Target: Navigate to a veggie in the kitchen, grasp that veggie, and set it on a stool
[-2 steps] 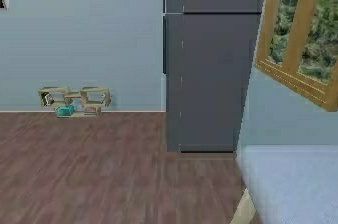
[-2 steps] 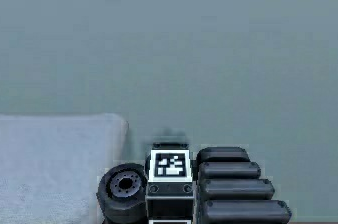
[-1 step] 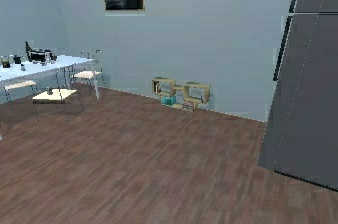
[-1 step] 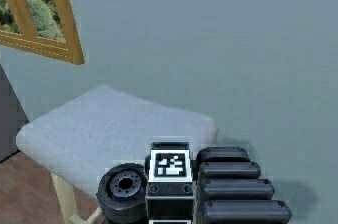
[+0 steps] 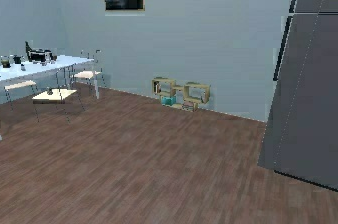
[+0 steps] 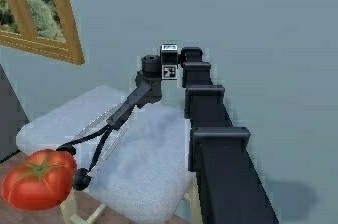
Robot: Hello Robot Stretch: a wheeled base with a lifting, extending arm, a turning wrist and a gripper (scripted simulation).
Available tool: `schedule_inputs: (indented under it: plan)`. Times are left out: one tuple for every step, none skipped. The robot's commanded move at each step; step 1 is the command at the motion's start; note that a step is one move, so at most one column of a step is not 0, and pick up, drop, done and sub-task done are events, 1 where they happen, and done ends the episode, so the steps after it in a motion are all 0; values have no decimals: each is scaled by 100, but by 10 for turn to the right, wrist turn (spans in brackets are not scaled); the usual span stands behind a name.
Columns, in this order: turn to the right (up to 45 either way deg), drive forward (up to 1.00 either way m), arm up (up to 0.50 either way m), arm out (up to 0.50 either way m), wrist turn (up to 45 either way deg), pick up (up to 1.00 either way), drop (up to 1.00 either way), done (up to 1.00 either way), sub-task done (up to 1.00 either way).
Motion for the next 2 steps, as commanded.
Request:
schedule_inputs:
  plan:
    - [0, 0, 0, 0, 450, 0, 0, 0, 0]
    - [0, 0, 0, 0, 450, 0, 0, 0, 0]
